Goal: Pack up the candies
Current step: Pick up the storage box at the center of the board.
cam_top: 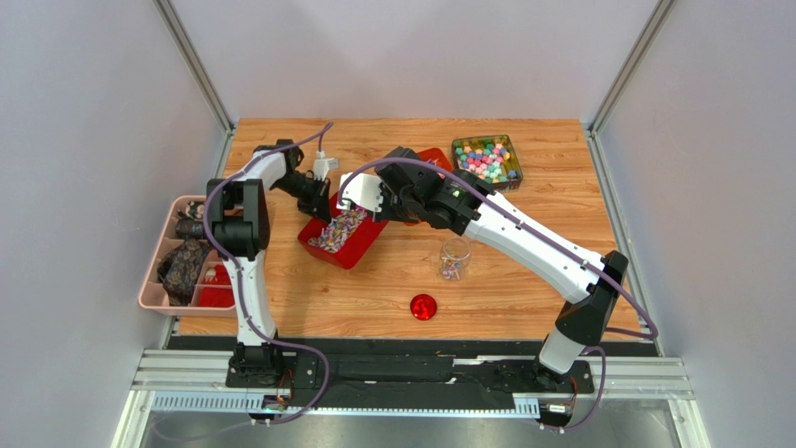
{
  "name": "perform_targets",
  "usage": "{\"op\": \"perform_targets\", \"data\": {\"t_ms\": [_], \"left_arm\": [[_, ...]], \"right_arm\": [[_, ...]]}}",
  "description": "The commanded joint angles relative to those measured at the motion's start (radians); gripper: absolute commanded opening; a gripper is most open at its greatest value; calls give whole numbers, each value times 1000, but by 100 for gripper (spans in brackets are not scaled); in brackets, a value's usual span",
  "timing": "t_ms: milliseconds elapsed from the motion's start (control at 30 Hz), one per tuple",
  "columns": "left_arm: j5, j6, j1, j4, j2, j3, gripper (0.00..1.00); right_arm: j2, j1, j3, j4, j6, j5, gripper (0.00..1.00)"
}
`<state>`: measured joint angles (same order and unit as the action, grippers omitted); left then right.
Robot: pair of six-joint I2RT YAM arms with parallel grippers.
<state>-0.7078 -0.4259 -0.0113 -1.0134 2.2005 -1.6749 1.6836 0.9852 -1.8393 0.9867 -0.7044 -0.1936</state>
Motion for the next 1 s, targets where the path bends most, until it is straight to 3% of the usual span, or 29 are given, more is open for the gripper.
{"op": "perform_targets", "data": {"t_ms": [0, 500, 967], "left_arm": [[77, 131, 5, 97, -148, 49, 0], [416, 245, -56, 338, -344, 205, 0], [590, 245, -144, 437, -449, 282, 0]], "right_arm": [[24, 1, -20, -51, -13, -122, 0], [205, 18, -75, -43, -113, -331, 0], [372, 56, -104, -10, -271, -481, 0]]}}
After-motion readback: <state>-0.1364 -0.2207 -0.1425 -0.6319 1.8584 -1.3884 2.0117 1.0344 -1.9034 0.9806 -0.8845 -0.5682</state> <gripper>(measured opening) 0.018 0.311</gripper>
